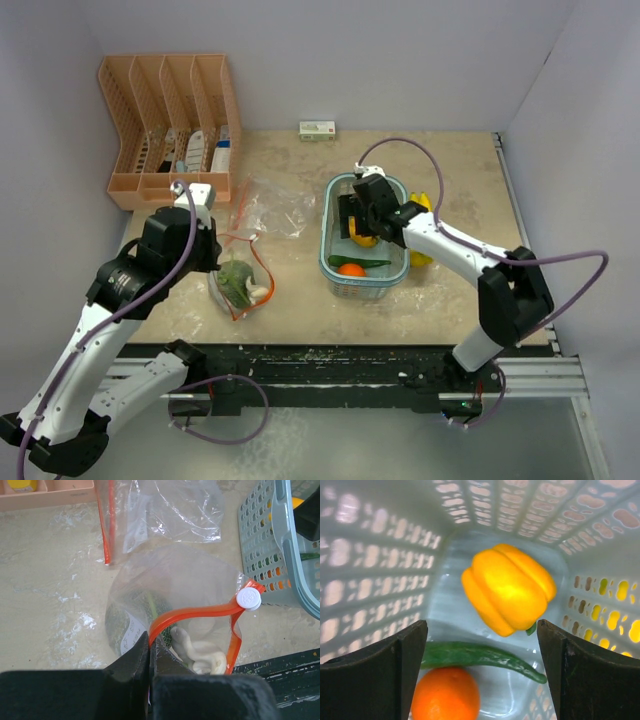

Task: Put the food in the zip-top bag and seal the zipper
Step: Pick up the fake vegetable from the bin.

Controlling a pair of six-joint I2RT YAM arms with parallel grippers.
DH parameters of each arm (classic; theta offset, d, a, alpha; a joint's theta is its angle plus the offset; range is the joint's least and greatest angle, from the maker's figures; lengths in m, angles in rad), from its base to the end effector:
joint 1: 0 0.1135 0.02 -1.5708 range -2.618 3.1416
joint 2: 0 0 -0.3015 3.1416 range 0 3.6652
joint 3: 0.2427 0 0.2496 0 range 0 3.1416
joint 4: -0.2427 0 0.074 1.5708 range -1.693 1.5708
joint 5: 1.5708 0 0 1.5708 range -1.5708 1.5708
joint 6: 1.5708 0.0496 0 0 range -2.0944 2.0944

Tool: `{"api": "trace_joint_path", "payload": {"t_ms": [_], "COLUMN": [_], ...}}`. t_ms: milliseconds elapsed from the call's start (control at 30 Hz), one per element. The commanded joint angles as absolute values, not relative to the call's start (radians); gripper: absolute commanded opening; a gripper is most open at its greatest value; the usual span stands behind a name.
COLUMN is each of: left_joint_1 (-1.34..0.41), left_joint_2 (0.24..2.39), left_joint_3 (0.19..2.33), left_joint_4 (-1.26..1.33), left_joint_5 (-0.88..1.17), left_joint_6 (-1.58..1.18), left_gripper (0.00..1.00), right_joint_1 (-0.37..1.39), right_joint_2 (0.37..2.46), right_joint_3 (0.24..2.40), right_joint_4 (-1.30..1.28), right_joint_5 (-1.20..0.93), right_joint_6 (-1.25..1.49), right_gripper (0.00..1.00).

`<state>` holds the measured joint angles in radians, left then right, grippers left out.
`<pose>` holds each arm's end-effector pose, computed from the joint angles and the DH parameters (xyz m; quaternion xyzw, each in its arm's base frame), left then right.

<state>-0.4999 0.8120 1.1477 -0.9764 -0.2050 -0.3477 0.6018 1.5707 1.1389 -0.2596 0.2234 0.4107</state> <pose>0.1100 -0.0486 0.3955 0.0218 0.8900 -0.1001 0.4443 0.3025 0.1944 0.2901 -0.0386 0.8997 0.1169 0.4189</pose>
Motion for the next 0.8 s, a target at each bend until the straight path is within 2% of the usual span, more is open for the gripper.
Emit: {"api": "trace_joint_path", "payload": {"t_ms": [0, 67, 333, 567, 633, 767], "left_joint_1": [-0.502, -0.502, -0.502, -0.503, -0.502, -0.502], "left_joint_2": [0.798, 0.793, 0.790, 0.790, 0.788, 0.787], "left_joint_3": [1.154, 1.154, 1.156, 1.157, 1.156, 1.160], "left_joint_4": [-0.929, -0.933, -0.939, -0.943, -0.943, -0.949], "left_joint_5": [-0.217, -0.221, -0.227, -0.229, -0.229, -0.229], "left_joint_6": [-0.339, -0.340, -0.338, -0.337, -0.338, -0.338], "left_gripper": [0.00, 0.00, 0.00, 0.00, 0.00, 0.00], "right_joint_1": [0.603, 0.600, 0.601, 0.600, 0.601, 0.601], "right_joint_2": [1.660, 1.683, 1.770, 1.792, 1.794, 1.795], "right_joint_3": [1.216, 1.225, 1.242, 1.211, 1.205, 1.203], "right_joint_4": [-0.353, -0.346, -0.311, -0.262, -0.243, -0.225], "right_joint_5": [0.375, 0.395, 0.391, 0.412, 0.428, 0.470], "right_joint_6": [0.396, 0.387, 0.364, 0.364, 0.364, 0.384], "right_gripper": [0.97, 1.00, 1.00, 0.90, 0.81, 0.47]}}
